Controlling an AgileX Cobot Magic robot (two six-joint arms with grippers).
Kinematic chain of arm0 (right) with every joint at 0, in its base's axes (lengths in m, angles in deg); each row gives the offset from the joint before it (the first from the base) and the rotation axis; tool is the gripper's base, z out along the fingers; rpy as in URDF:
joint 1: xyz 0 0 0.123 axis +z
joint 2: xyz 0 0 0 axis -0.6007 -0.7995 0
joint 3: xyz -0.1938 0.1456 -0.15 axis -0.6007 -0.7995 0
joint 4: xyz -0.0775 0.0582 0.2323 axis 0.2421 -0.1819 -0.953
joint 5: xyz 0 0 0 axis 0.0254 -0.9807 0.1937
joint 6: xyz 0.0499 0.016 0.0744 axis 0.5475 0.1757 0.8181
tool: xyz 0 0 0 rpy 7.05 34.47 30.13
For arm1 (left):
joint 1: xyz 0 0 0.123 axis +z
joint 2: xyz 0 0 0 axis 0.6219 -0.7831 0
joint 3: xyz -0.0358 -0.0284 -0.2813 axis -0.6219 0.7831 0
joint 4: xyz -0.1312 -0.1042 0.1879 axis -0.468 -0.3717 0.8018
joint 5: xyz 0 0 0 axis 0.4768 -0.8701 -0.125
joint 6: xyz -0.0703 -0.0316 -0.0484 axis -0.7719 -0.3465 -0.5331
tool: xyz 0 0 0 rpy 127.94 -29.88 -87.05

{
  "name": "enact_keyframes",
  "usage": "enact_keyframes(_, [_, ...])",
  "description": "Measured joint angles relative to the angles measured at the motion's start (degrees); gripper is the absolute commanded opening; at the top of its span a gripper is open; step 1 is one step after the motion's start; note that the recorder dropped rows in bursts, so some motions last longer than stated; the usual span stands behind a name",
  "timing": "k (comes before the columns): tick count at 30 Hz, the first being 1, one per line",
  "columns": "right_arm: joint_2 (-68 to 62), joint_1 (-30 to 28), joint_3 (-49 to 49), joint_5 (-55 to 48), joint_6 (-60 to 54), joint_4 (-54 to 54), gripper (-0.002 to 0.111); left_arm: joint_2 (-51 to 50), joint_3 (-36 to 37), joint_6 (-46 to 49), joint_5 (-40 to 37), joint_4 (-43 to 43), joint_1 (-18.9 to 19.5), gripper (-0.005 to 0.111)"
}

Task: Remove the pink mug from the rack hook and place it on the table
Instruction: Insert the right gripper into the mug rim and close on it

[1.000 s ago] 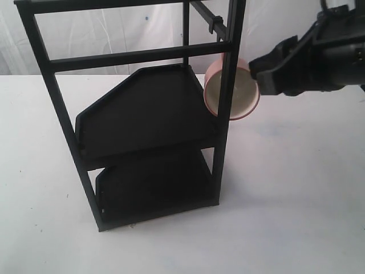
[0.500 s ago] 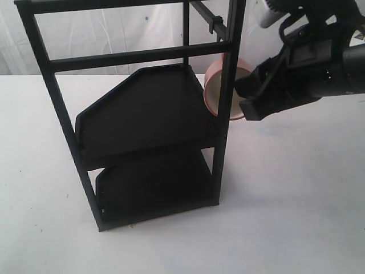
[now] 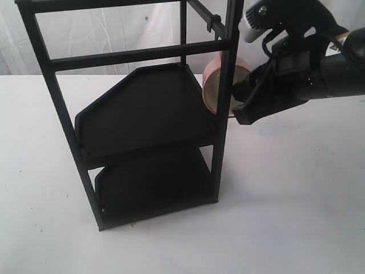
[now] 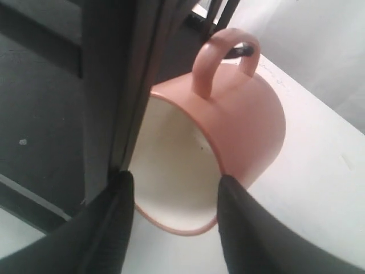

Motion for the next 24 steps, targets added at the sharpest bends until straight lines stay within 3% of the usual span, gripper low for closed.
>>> enact_keyframes(8, [-0.1,0.0,0.0,0.3,1.8,0.9,0.044,0.0,0.0,0.0,0.0,0.0,0.0,0.000])
enact_keyframes(15, [2.7,0.0,0.0,0.3,15.8,6.6,0.044,0.0,0.0,0.0,0.0,0.0,0.0,0.000])
enact_keyframes(24, [2.1,0.0,0.1,-1.2,24.5,7.1,0.044,0.0,0.0,0.0,0.0,0.0,0.0,0.000])
